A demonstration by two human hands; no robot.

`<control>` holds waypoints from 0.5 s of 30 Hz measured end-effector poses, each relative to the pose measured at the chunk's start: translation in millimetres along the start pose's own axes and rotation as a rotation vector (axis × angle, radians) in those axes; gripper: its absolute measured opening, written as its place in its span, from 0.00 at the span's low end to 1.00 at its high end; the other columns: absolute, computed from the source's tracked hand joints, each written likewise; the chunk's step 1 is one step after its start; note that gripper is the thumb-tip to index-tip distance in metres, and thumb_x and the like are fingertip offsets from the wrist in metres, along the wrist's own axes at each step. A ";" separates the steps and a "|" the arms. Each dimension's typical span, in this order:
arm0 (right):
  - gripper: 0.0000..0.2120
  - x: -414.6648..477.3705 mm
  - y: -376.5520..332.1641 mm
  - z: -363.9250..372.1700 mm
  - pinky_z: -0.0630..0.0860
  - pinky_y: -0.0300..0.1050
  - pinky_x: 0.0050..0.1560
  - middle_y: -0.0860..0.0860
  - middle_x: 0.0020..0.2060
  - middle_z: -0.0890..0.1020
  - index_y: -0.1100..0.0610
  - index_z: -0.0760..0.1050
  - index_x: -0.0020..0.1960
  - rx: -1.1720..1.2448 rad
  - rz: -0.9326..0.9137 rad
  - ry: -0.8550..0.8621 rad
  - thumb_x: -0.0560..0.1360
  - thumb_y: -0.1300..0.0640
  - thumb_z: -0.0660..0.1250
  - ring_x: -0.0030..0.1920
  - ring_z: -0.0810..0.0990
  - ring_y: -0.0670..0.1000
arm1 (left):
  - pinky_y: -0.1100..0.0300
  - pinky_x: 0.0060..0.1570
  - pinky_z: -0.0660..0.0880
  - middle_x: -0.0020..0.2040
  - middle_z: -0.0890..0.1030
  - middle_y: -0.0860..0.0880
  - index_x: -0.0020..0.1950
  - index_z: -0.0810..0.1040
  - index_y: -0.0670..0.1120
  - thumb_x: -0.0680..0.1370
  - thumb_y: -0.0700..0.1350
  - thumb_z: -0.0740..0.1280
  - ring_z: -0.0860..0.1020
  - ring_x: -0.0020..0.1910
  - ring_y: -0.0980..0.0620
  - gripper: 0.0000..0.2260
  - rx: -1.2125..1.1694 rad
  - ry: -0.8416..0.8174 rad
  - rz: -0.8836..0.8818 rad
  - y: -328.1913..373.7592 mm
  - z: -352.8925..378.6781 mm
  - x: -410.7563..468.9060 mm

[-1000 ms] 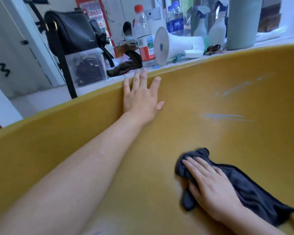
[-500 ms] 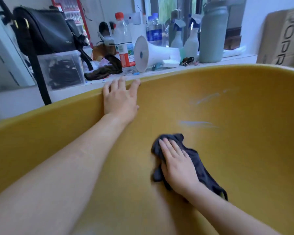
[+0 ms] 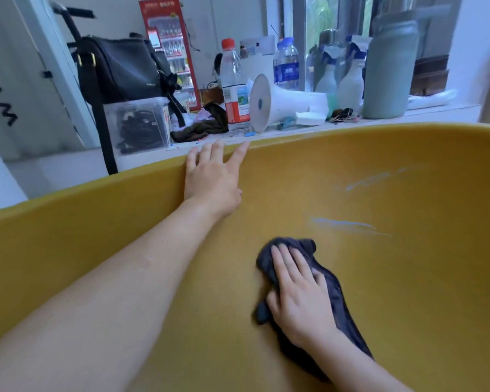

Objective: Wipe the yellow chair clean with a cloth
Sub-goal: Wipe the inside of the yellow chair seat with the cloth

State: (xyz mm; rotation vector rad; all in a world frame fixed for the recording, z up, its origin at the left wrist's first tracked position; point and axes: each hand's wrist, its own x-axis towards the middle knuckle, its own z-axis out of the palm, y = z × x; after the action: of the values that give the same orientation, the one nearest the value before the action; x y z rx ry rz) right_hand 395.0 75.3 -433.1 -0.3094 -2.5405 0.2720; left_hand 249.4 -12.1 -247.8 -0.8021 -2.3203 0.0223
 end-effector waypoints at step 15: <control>0.31 5.4 21.0 1.4 0.73 0.56 0.64 0.50 0.75 0.63 0.54 0.57 0.77 -0.046 0.016 0.022 0.75 0.55 0.60 0.75 0.63 0.53 | 0.46 0.72 0.46 0.75 0.56 0.43 0.76 0.45 0.58 0.70 0.52 0.72 0.53 0.74 0.43 0.44 0.002 0.010 0.015 -2.2 6.8 -0.9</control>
State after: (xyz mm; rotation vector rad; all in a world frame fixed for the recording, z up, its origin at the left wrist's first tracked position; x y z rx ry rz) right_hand 393.3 96.6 -436.9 -0.3488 -2.5259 0.2153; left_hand 244.7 -13.0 -253.1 -0.8170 -2.3045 0.0274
